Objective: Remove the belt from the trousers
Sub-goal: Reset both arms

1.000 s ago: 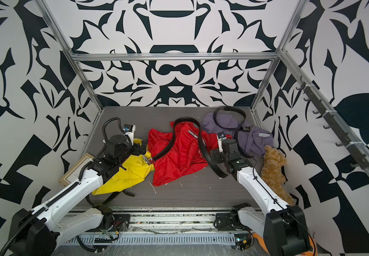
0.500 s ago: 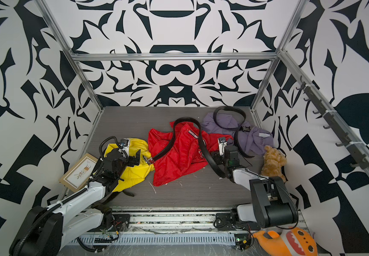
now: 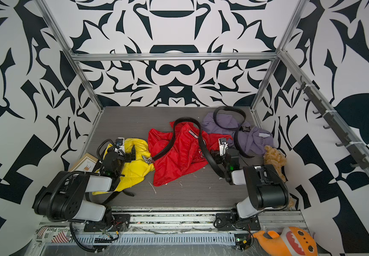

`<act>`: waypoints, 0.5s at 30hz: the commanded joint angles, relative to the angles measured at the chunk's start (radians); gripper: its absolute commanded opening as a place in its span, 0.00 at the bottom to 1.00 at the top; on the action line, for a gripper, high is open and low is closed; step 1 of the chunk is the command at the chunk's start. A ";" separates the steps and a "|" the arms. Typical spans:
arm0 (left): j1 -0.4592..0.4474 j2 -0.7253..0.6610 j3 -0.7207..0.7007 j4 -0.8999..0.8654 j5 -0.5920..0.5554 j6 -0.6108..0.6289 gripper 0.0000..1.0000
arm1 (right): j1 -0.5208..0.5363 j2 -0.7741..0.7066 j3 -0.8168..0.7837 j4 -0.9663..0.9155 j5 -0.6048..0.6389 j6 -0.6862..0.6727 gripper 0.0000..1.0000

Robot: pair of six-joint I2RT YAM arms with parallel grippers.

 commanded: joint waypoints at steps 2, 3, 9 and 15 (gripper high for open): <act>0.012 0.121 -0.043 0.247 -0.026 0.004 0.99 | -0.003 -0.005 -0.004 0.102 0.052 0.030 0.99; 0.011 0.140 -0.042 0.275 -0.026 0.014 0.99 | -0.002 0.005 0.000 0.111 0.084 0.049 0.99; 0.012 0.118 -0.026 0.213 -0.022 0.006 0.99 | 0.005 0.007 0.055 0.014 0.193 0.083 0.99; 0.011 0.117 -0.025 0.207 -0.025 0.006 0.99 | 0.008 0.013 0.061 0.010 0.185 0.071 0.99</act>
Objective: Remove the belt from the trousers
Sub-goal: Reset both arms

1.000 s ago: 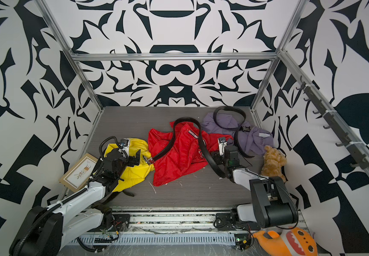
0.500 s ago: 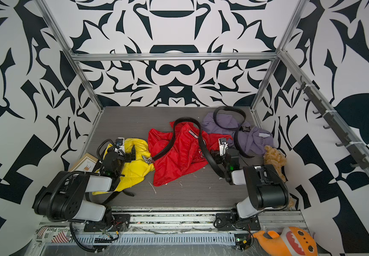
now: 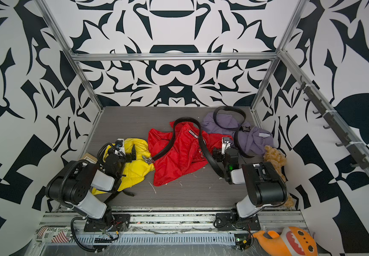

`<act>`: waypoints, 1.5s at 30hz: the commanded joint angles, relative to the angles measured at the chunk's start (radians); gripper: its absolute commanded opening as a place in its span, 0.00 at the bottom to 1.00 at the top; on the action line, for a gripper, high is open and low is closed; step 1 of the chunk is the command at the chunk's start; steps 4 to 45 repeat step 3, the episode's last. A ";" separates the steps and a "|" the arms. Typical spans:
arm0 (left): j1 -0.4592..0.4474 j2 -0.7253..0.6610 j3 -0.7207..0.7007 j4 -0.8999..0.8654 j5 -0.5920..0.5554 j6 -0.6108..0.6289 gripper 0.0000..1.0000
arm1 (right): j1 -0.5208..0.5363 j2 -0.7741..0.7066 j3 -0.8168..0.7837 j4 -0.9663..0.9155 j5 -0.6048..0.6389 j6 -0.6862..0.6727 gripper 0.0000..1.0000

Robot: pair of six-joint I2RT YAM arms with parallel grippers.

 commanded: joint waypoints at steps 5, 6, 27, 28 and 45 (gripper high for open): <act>0.007 0.005 0.000 0.005 -0.024 0.007 0.99 | 0.003 -0.001 0.031 0.008 0.043 0.005 0.99; 0.007 0.005 0.000 0.005 -0.024 0.007 0.99 | 0.003 -0.001 0.031 0.008 0.043 0.005 0.99; 0.007 0.005 0.000 0.005 -0.024 0.007 0.99 | 0.003 -0.001 0.031 0.008 0.043 0.005 0.99; 0.007 0.005 0.000 0.005 -0.024 0.007 0.99 | 0.003 -0.001 0.031 0.008 0.043 0.005 0.99; 0.007 0.005 0.000 0.005 -0.024 0.007 0.99 | 0.003 -0.001 0.031 0.008 0.043 0.005 0.99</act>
